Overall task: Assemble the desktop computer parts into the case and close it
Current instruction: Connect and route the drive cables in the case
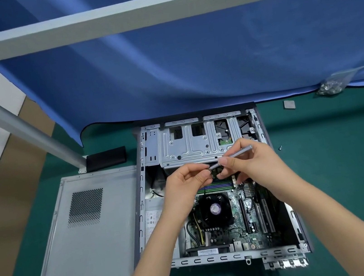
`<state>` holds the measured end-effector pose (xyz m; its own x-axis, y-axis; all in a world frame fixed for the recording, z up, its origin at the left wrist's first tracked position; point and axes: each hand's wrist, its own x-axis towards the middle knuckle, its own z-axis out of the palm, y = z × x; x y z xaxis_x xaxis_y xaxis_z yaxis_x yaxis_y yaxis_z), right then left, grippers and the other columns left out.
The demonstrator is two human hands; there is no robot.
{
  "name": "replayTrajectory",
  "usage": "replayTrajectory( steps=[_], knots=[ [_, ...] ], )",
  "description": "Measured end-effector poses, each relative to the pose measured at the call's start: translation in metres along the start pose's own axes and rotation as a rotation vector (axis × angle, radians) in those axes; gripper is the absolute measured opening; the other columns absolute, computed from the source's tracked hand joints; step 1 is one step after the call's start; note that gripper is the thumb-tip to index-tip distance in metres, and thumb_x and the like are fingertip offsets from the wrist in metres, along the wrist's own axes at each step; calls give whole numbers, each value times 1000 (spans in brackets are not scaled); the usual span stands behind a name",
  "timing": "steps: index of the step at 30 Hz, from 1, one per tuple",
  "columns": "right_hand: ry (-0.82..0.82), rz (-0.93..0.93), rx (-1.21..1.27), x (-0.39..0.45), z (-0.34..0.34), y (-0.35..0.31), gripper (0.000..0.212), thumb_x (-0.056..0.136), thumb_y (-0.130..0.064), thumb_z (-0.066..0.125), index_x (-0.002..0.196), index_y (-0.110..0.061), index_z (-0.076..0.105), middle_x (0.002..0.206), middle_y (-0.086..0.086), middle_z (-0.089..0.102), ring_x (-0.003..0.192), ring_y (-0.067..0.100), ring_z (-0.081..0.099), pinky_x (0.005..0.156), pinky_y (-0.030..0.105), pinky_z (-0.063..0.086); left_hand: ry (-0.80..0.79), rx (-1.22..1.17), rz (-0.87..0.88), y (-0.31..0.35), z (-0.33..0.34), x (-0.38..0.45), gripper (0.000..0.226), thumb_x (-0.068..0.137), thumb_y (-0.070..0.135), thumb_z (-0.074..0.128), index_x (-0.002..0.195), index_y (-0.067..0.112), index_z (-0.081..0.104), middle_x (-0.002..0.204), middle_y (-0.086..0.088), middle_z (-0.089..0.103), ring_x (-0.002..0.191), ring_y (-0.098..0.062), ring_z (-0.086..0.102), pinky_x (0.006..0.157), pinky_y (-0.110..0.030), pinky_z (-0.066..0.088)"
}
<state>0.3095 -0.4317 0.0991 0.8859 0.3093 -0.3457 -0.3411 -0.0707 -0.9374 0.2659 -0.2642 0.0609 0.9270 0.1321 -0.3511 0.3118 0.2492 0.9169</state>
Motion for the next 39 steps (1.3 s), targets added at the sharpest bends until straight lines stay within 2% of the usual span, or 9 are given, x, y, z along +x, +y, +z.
replayTrajectory(
  steps=[7, 13, 16, 18, 22, 25, 30, 35, 39],
  knots=[
    [34, 67, 15, -1, -5, -2, 12, 87, -10, 67, 88, -7, 56, 70, 11, 71, 65, 27, 71, 42, 23, 43, -30, 171, 87, -7, 9, 5, 20, 81, 0, 70, 84, 20, 68, 77, 4, 73, 73, -11, 69, 72, -20, 54],
    [90, 61, -3, 6, -19, -2, 9, 88, -5, 65, 90, -3, 56, 63, 7, 65, 48, 20, 63, 35, 21, 35, -130, 388, 154, -8, 15, 22, 43, 79, 17, 76, 110, 40, 57, 104, 17, 66, 99, 3, 61, 87, -13, 47],
    [171, 39, -80, 19, -42, -9, 5, 90, -5, 62, 87, -6, 58, 64, 6, 64, 47, 17, 61, 34, 20, 35, -164, 847, 266, -10, 11, 42, 49, 87, 27, 67, 131, 36, 49, 131, 17, 53, 120, 2, 47, 101, -12, 32],
    [213, 15, -198, 31, -59, -14, 6, 92, -7, 60, 86, -9, 59, 68, 6, 65, 50, 14, 61, 37, 21, 39, -205, 1141, 336, -12, 10, 57, 50, 93, 20, 60, 139, 26, 45, 143, 9, 46, 127, -5, 43, 105, -15, 27],
    [254, 14, -468, 60, -85, -17, 9, 93, -18, 59, 84, -15, 59, 73, 3, 70, 66, 21, 67, 59, 36, 54, -267, 1429, 360, -24, 10, 77, 53, 92, -1, 51, 141, 21, 46, 151, 3, 36, 131, -12, 43, 108, -24, 30],
    [264, 9, -675, 78, -96, -13, 11, 93, -26, 57, 84, -19, 55, 75, 0, 71, 71, 24, 65, 69, 34, 51, -236, 1463, 376, -32, 12, 81, 59, 89, -9, 48, 140, 19, 47, 152, 3, 34, 139, -14, 34, 112, -28, 30],
    [220, 15, -873, 91, -103, -1, 14, 95, -31, 54, 91, -18, 49, 83, 0, 70, 64, 15, 56, 56, 29, 41, -218, 1396, 350, -38, 16, 78, 64, 84, -17, 43, 140, 14, 48, 152, 3, 35, 141, -12, 29, 113, -29, 29],
    [251, 45, -920, 92, -105, 4, 17, 95, -36, 51, 96, -19, 48, 87, 0, 69, 73, 26, 59, 69, 41, 52, -182, 1339, 359, -39, 15, 80, 60, 84, -17, 45, 135, 14, 54, 148, 1, 40, 139, -11, 34, 112, -30, 31],
    [292, 29, -924, 91, -105, 4, 17, 95, -38, 50, 95, -21, 48, 87, -1, 69, 72, 27, 60, 71, 41, 52, -177, 1311, 370, -40, 15, 80, 59, 84, -19, 46, 133, 13, 57, 147, 1, 42, 138, -10, 34, 112, -25, 29]
  ],
)
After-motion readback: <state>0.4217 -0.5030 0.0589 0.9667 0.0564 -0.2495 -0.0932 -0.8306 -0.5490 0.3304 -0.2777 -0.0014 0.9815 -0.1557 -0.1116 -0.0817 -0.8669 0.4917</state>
